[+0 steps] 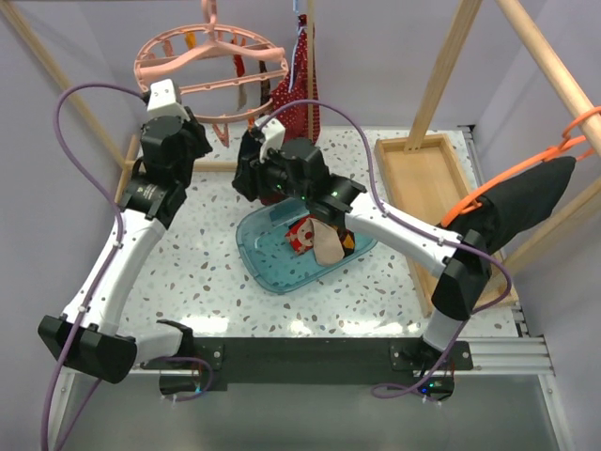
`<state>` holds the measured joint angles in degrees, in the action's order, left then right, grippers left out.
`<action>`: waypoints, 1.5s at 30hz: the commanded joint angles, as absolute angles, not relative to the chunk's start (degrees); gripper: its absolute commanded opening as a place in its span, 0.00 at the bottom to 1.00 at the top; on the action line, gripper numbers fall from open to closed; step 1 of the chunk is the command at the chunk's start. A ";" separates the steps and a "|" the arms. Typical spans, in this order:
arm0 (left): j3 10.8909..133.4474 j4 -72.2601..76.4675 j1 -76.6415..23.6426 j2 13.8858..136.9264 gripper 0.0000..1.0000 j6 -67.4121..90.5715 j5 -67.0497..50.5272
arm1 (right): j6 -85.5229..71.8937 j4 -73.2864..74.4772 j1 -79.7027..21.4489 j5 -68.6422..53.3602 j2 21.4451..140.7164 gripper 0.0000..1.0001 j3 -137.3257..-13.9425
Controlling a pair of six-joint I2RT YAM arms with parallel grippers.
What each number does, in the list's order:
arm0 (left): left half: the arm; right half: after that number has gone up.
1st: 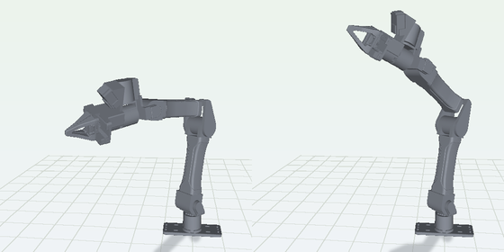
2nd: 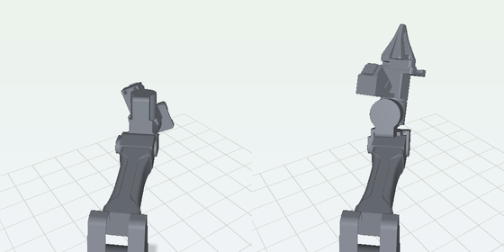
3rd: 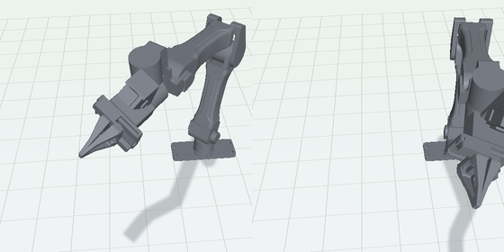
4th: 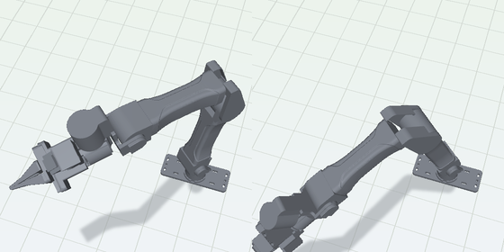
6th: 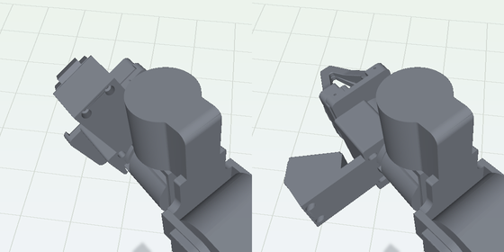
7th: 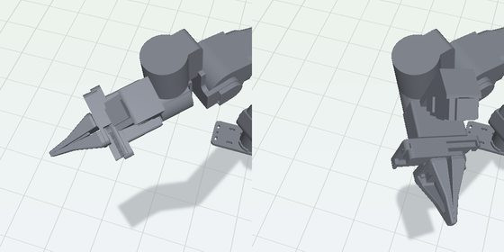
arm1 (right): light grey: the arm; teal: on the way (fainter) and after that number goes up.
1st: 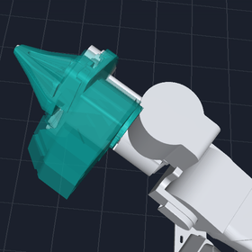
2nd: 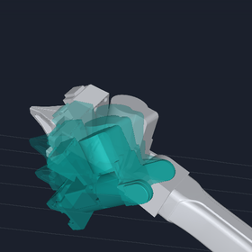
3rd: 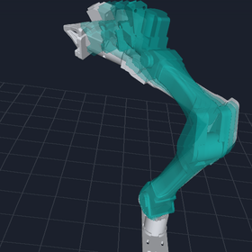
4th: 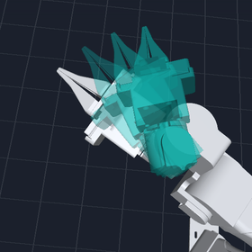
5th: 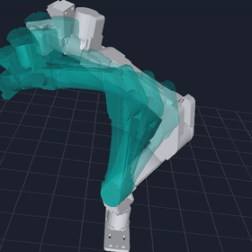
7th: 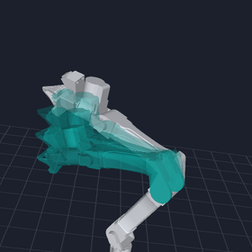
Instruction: Remove the socks clipped to the hanger
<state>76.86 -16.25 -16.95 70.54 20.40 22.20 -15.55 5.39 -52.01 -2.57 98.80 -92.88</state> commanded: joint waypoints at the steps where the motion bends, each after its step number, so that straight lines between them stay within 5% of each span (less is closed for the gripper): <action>1: 81.30 -16.43 -14.50 68.73 0.12 19.95 20.83 | -14.16 3.25 -51.94 -0.36 100.89 0.50 -98.69; 19: 84.90 -18.02 -13.80 65.48 0.13 18.98 20.13 | -12.83 4.04 -47.37 2.55 103.71 0.88 -97.38; 31: 86.13 -19.07 -13.80 65.21 0.13 18.54 19.87 | -12.39 1.41 -45.88 0.27 106.08 0.86 -95.72; 38: 85.87 -19.51 -13.71 65.21 0.13 19.25 18.37 | -12.13 -2.99 -45.88 -6.24 108.37 0.77 -95.80; 45: 86.13 -19.95 -13.80 64.86 0.13 19.77 16.52 | -13.61 -4.39 -46.05 -12.47 108.99 0.84 -95.54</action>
<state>83.46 -21.23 -14.26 65.78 19.92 18.20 -12.69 -0.71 -46.00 -6.66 108.66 -95.44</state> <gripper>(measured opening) 0.291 0.834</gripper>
